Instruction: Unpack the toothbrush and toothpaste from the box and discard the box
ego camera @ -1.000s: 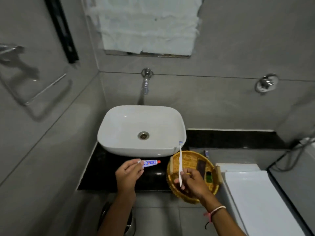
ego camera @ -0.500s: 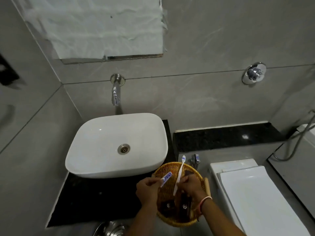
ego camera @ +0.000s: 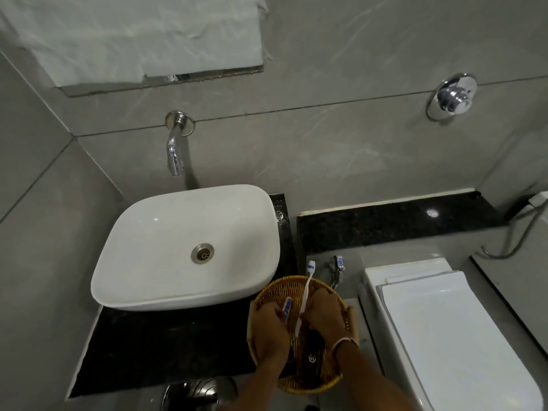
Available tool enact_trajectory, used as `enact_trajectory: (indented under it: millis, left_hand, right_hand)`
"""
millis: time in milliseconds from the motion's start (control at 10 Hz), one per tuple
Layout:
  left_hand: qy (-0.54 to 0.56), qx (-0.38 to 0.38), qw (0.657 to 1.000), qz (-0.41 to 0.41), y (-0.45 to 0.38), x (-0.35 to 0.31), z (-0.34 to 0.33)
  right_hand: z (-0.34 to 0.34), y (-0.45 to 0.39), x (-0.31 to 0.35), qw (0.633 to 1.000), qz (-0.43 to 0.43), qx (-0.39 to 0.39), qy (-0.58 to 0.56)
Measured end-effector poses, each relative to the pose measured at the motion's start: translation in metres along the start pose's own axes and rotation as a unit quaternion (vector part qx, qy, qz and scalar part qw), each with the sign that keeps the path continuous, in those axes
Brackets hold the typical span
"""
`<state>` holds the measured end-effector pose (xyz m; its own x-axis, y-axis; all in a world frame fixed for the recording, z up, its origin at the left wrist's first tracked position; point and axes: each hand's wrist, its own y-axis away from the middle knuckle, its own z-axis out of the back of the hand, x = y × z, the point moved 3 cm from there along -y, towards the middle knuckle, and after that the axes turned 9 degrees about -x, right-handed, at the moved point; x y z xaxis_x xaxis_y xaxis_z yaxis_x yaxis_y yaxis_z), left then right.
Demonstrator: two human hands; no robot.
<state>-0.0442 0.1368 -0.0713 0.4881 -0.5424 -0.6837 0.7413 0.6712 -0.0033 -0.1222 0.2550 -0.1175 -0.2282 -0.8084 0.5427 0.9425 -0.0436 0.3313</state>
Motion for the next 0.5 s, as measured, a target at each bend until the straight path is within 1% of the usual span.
enact_trajectory:
  millis: [100, 200, 300, 400, 500]
  left_hand:
    - [-0.025, -0.004, 0.998, -0.056, 0.002, 0.001, 0.0]
    - [-0.04, 0.046, 0.994, -0.09, 0.002, 0.006, -0.003]
    - [-0.027, 0.051, 0.99, -0.125, 0.001, 0.009, 0.001]
    - [-0.017, 0.068, 0.984, -0.166, 0.002, 0.009, 0.008]
    - [0.005, 0.062, 0.973, -0.222, -0.006, 0.006, 0.024]
  right_hand:
    - [0.0, 0.0, -0.001, 0.999, 0.03, -0.023, 0.02]
    - [0.003, 0.006, 0.003, 0.997, 0.052, -0.047, 0.026]
    - [0.01, 0.015, 0.005, 0.993, 0.09, -0.074, 0.023]
    - [0.026, 0.029, 0.006, 0.994, 0.074, -0.077, 0.009]
    - [0.053, 0.041, 0.014, 0.993, 0.053, -0.109, -0.019]
